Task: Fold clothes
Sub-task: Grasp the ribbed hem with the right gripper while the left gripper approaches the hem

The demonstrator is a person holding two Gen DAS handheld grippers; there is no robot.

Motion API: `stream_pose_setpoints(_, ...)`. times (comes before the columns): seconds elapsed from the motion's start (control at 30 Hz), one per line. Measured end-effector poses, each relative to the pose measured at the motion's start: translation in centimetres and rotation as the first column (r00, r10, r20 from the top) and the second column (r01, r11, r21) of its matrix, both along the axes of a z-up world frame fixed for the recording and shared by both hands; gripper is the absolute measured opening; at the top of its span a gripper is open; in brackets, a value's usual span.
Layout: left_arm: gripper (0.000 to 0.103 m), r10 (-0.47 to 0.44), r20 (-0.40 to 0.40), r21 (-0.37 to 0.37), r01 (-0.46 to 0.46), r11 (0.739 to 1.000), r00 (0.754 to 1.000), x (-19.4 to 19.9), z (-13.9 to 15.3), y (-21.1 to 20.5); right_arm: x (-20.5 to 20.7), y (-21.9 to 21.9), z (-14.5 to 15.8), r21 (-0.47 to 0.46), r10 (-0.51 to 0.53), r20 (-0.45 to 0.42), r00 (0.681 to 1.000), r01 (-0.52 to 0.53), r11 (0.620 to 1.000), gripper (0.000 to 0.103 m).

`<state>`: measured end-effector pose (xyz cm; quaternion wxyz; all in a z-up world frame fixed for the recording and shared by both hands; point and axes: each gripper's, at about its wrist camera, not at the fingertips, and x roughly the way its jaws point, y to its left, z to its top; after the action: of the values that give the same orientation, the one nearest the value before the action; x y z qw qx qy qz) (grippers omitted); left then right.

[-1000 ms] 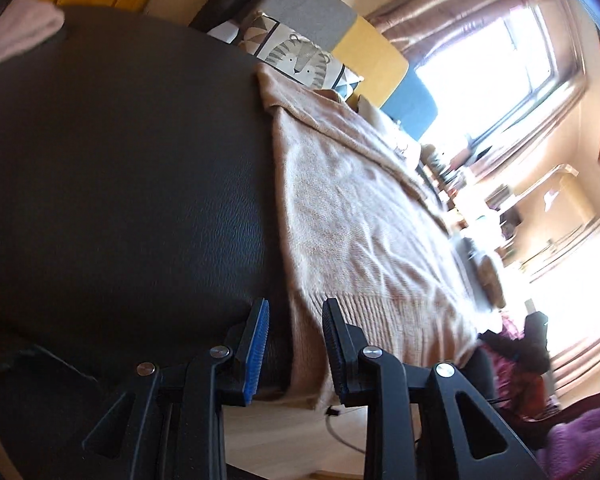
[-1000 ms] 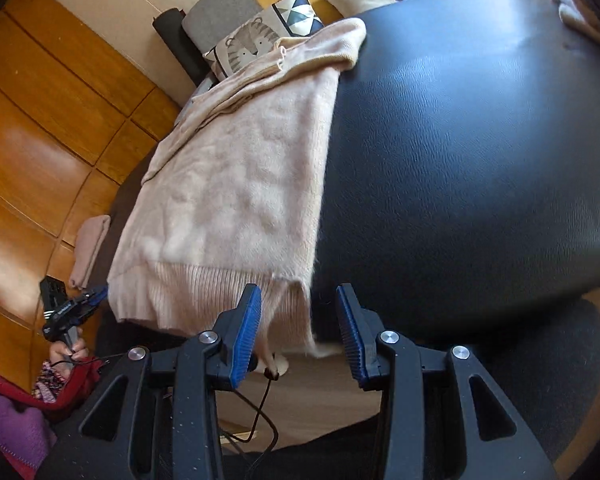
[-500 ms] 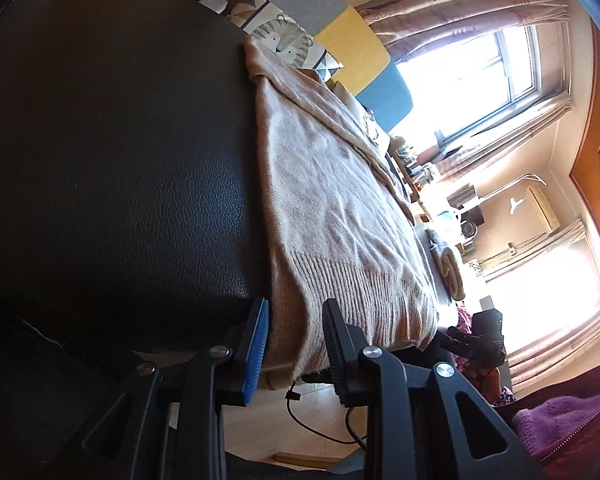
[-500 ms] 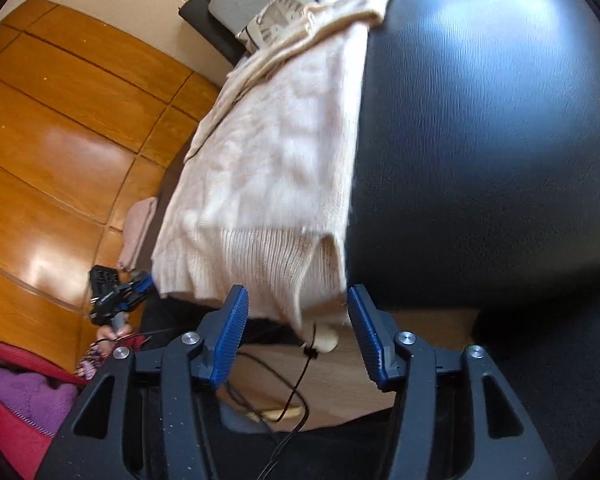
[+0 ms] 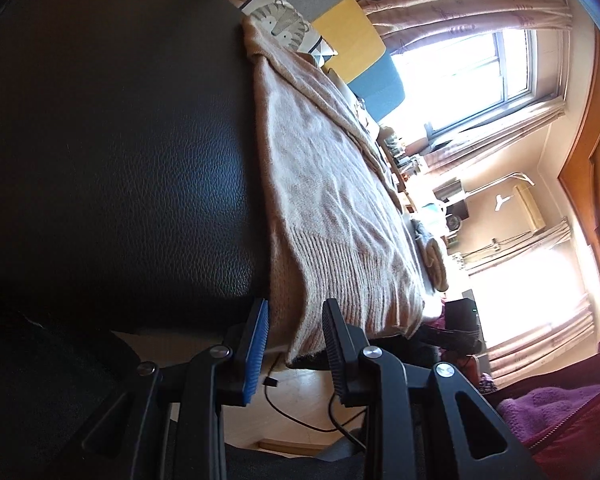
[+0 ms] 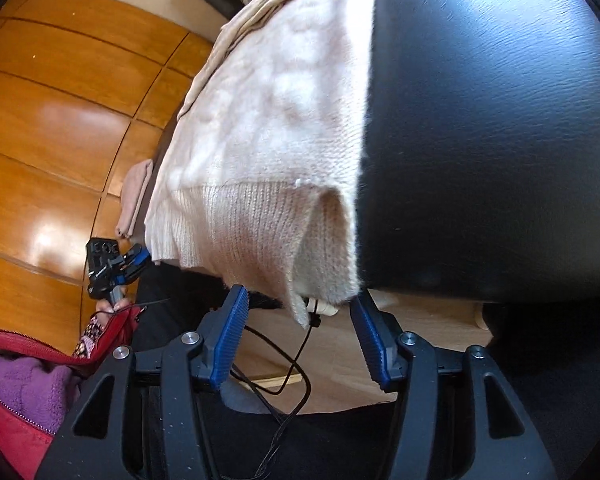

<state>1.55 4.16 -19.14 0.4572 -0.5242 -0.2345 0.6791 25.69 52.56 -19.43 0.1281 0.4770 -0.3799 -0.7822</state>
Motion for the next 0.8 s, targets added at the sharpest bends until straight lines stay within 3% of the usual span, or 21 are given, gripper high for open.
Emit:
stream_pose_setpoints(0.1, 0.028, -0.012, 0.007, 0.006, 0.012, 1.000, 1.000, 0.1, -0.2, 0.0, -0.2, -0.4, 0.4, -0.009, 0.033, -0.028, 0.999, -0.033, 0.999, 0.057)
stream_pose_setpoints(0.27, 0.028, -0.026, 0.027, 0.014, 0.025, 1.000, 0.999, 0.1, -0.4, -0.1, -0.7, -1.7, 2.5, -0.016, 0.083, -0.161, 0.983, -0.086, 0.996, 0.054)
stream_pose_setpoints(0.47, 0.028, -0.066, 0.073, 0.024, 0.064, 0.998, 0.995, 0.4, -1.0, 0.2, -1.5, -1.5, 2.5, -0.064, 0.053, -0.158, 0.986, -0.064, 0.996, 0.054)
stream_pose_setpoints(0.67, 0.028, -0.179, 0.053, -0.114, 0.184, 0.976, 0.982, 1.1, -1.1, 3.4, -1.3, -1.3, 2.6, -0.074, 0.035, -0.143, 0.989, -0.046, 0.996, 0.054)
stream_pose_setpoints(0.8, 0.028, -0.161, 0.064, -0.073, 0.165, 0.984, 0.985, 1.1, -1.0, 2.6, -1.3, -1.5, 2.5, -0.080, 0.020, -0.146, 0.989, -0.032, 0.996, 0.054)
